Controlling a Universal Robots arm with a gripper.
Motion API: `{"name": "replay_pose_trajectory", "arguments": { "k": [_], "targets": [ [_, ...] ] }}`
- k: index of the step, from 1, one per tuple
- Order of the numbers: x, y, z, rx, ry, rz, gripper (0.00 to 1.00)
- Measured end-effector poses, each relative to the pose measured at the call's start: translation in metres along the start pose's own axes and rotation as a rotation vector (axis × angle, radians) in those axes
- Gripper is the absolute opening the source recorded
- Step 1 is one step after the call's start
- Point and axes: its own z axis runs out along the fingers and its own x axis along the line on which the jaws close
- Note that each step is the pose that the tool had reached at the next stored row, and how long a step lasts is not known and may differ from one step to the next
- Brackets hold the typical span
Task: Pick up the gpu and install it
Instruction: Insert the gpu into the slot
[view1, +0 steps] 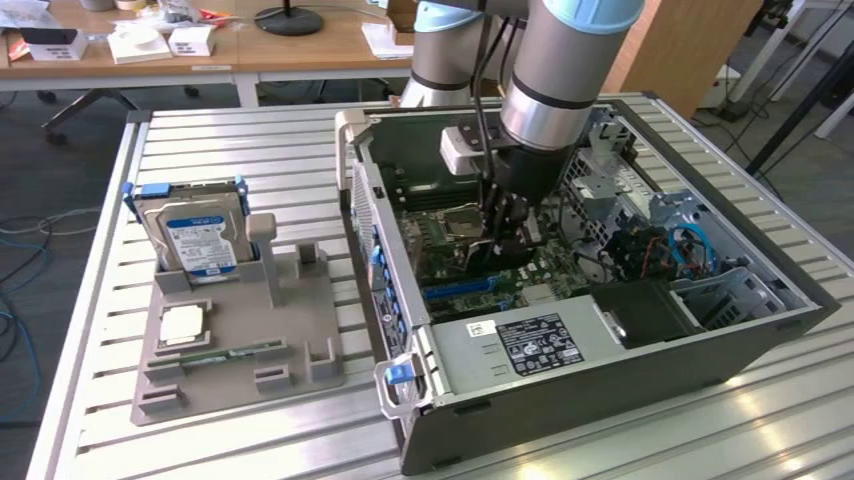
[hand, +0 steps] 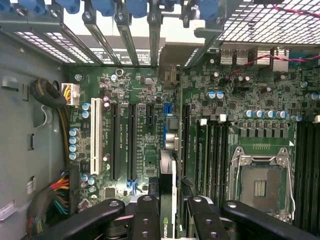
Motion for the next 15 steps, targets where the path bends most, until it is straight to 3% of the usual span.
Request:
{"name": "replay_pose_trajectory", "arguments": {
  "k": [15],
  "targets": [
    [0.0019,0.0050,0.0003,0.0001,0.0000,0.000,0.26]
  ]
}}
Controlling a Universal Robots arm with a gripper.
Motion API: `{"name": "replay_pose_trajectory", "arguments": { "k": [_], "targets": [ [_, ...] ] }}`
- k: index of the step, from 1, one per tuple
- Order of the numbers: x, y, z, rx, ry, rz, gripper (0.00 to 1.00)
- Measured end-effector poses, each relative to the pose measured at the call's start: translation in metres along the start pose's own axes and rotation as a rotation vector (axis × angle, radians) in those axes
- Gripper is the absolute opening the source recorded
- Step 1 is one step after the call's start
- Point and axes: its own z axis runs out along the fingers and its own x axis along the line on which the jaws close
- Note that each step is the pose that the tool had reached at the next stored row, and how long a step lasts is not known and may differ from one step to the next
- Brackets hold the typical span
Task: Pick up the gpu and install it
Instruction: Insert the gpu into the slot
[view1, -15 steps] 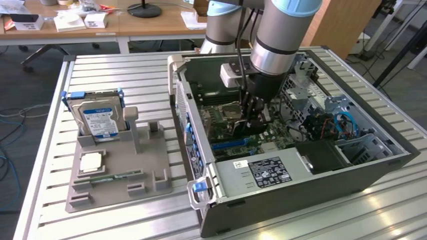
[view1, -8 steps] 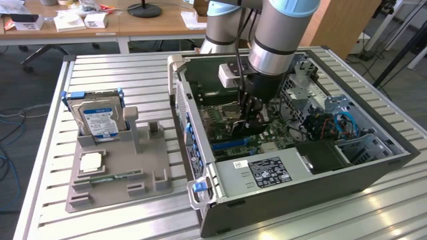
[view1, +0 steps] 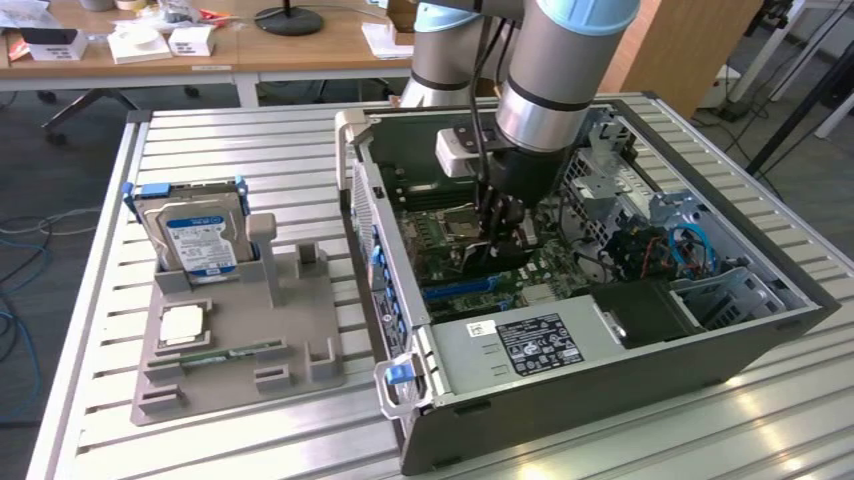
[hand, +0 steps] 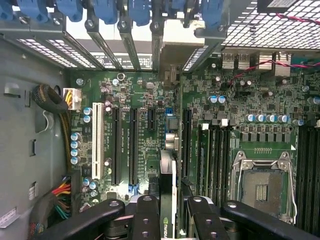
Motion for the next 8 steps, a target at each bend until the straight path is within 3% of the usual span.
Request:
{"name": "replay_pose_trajectory", "arguments": {
  "k": [8],
  "targets": [
    [0.0005,0.0040,0.0000,-0.0001,0.0002,0.000,0.26]
  ]
}}
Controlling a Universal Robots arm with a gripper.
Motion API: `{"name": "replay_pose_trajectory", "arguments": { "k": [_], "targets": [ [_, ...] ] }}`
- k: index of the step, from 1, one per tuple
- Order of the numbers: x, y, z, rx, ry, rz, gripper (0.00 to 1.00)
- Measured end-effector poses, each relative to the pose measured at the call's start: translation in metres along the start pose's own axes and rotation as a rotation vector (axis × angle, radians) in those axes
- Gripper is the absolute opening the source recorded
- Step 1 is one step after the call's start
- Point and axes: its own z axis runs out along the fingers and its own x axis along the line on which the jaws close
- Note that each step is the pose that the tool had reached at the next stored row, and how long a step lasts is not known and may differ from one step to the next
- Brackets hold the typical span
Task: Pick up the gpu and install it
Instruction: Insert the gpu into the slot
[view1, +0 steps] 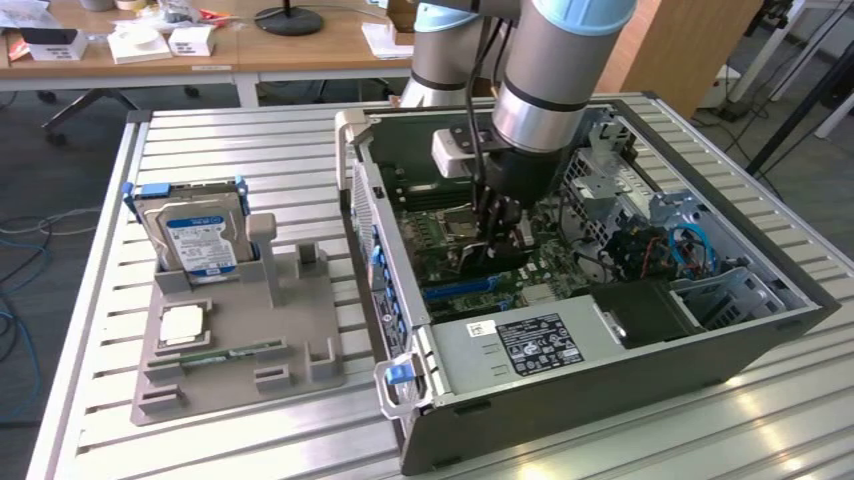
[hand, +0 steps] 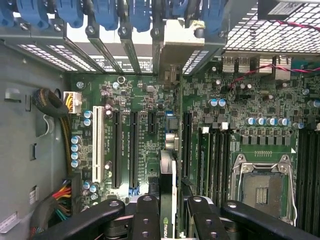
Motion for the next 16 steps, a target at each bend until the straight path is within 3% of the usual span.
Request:
{"name": "replay_pose_trajectory", "arguments": {
  "k": [16],
  "targets": [
    [0.0001,0.0042,0.0002,0.0000,-0.0001,0.000,0.26]
  ]
}}
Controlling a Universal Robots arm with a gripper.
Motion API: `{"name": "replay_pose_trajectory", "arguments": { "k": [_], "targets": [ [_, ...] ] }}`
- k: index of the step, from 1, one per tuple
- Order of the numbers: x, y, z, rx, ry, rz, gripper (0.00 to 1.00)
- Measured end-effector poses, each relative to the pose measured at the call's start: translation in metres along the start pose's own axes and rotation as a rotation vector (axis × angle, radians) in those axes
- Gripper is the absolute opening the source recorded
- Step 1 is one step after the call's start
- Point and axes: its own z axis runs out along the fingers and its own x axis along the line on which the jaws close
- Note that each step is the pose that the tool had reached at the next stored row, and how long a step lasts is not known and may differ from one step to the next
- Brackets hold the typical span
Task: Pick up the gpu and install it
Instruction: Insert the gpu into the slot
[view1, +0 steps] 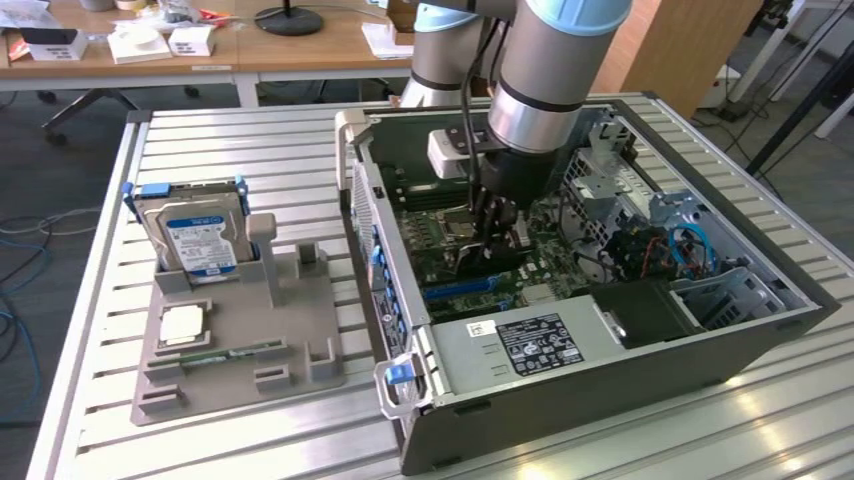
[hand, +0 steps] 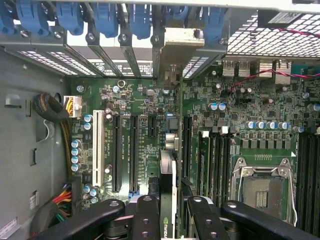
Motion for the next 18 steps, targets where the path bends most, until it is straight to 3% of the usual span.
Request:
{"name": "replay_pose_trajectory", "arguments": {
  "k": [18],
  "targets": [
    [0.0000,0.0035,0.0002,0.0000,0.0000,0.000,0.26]
  ]
}}
